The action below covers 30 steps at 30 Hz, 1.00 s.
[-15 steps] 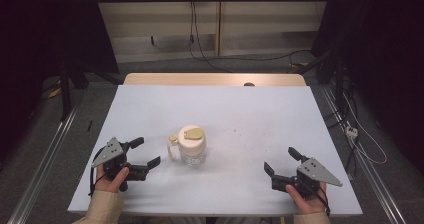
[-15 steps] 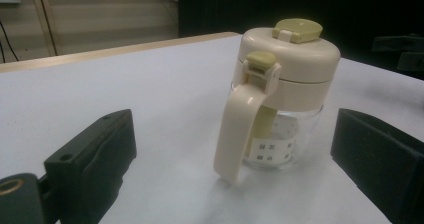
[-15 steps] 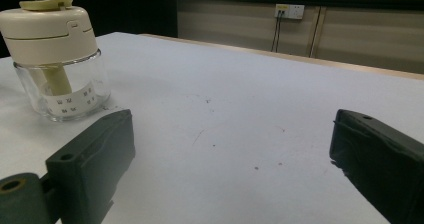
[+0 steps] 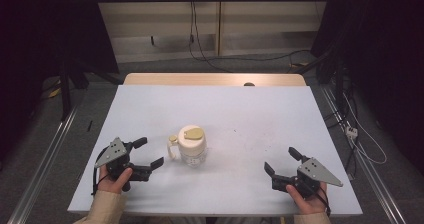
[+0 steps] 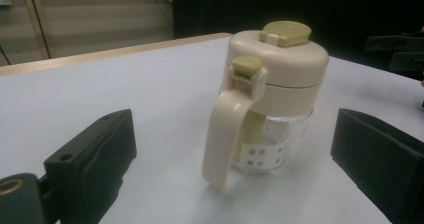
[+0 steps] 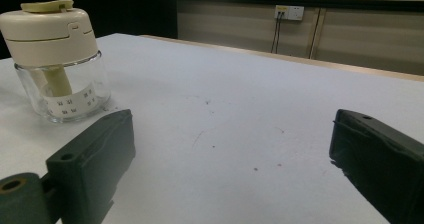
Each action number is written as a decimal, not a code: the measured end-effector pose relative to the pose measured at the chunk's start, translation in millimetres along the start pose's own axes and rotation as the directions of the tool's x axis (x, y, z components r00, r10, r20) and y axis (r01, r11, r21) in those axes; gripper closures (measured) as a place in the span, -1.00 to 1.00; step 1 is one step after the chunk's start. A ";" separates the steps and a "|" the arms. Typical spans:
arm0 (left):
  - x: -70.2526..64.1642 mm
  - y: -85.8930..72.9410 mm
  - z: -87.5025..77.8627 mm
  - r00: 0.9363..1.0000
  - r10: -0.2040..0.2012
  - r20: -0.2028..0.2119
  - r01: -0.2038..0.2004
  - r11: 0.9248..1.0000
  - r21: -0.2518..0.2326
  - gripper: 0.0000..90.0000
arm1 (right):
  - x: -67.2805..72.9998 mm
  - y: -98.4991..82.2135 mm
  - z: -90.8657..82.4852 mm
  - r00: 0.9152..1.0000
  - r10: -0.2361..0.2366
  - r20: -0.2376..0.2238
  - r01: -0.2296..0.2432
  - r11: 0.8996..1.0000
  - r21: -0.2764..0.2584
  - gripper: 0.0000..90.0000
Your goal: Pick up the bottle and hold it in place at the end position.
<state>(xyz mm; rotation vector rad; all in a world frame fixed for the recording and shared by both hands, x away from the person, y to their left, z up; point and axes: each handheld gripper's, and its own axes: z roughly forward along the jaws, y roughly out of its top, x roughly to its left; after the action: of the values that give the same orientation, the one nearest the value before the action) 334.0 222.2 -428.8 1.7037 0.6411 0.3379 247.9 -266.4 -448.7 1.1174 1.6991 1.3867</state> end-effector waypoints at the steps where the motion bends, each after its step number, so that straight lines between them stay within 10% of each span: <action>1: -2.9 1.9 1.8 1.000 -0.001 0.011 0.001 1.000 -0.003 -0.91 | -0.2 -0.2 -0.2 1.000 -0.002 0.000 0.002 1.000 0.001 -0.91; 30: -37.0 32.5 54.7 0.998 0.007 -0.069 -0.001 0.997 0.079 -0.90 | -2.3 -1.3 -6.0 1.000 -0.003 0.017 0.003 1.000 0.007 -0.91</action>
<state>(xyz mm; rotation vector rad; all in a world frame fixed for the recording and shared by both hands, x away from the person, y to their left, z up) 341.7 152.6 -405.9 1.7746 0.7101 0.3805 243.3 -271.0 -448.7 1.1266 1.6945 1.3664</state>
